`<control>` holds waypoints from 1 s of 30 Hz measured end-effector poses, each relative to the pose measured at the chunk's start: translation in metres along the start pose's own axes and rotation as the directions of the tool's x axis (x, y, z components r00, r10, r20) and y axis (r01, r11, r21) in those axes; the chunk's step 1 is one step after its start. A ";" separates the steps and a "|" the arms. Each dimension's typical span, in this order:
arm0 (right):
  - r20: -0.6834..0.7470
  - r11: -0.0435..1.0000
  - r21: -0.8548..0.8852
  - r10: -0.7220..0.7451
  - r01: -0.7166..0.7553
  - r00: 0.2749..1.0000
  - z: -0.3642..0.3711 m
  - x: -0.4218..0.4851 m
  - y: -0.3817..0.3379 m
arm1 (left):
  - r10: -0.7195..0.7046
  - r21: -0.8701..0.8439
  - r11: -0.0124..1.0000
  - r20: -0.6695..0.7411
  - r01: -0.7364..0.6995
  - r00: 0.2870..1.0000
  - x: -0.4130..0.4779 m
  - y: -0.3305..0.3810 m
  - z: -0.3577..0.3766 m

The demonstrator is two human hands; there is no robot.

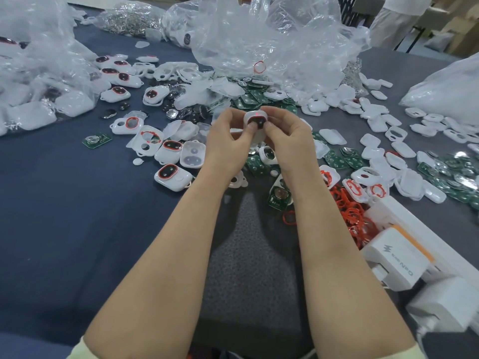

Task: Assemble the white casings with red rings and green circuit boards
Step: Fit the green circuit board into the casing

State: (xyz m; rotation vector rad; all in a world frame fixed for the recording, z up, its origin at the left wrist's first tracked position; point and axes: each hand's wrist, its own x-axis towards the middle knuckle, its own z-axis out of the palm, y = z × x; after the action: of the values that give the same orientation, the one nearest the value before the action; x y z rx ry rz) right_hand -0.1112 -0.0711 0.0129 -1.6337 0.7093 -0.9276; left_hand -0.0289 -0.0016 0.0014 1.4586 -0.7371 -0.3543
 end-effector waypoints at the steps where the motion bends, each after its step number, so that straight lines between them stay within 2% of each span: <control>1: 0.005 1.000 0.007 0.001 -0.001 1.000 0.001 0.000 0.000 | 0.009 0.005 1.000 -0.008 -0.009 1.000 0.000 0.000 0.000; 10: 0.006 0.999 -0.048 0.007 -0.006 1.000 0.001 -0.002 -0.002 | -0.044 -0.133 0.990 0.018 0.046 0.999 -0.002 0.001 -0.001; 17: -0.040 0.991 -0.132 0.007 -0.013 0.999 0.003 -0.001 -0.002 | -0.025 -0.117 0.993 0.069 0.033 0.997 -0.002 0.001 0.002; 24: -0.054 0.991 -0.117 0.051 -0.057 0.997 0.002 -0.001 -0.001 | -0.019 -0.074 0.997 0.121 0.028 0.992 -0.002 -0.001 0.001; 30: -0.054 0.992 0.033 0.125 -0.124 0.991 0.001 -0.001 -0.003 | -0.015 -0.076 0.997 0.151 0.027 0.988 -0.005 0.001 -0.001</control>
State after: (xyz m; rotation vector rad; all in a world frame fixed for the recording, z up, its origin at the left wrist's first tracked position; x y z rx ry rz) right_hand -0.1107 -0.0684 0.0155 -1.5241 0.8229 -0.8929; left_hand -0.0322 0.0019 0.0015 1.3775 -0.8200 -0.5082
